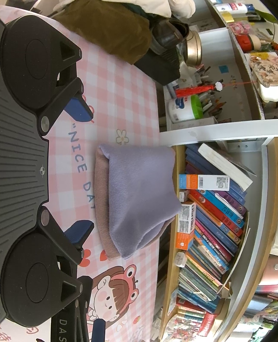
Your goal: Fold clothes
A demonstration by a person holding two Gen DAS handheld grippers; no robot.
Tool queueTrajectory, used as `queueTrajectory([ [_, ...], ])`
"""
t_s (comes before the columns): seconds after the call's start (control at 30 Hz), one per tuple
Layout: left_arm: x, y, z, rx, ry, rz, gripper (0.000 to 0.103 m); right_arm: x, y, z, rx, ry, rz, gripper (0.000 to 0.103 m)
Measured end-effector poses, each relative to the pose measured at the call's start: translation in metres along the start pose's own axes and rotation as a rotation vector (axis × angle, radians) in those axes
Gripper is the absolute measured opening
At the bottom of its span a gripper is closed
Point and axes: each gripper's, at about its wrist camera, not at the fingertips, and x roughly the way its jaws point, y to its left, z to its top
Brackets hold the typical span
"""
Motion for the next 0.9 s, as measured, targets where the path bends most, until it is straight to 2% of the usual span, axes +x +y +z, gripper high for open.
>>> queueTrajectory([
  [0.9,0.0013,-0.0016,0.0,-0.007,-0.005,-0.011,0.103,0.0029,-0.0005,0.0009,0.001,0.003,0.0,0.103],
])
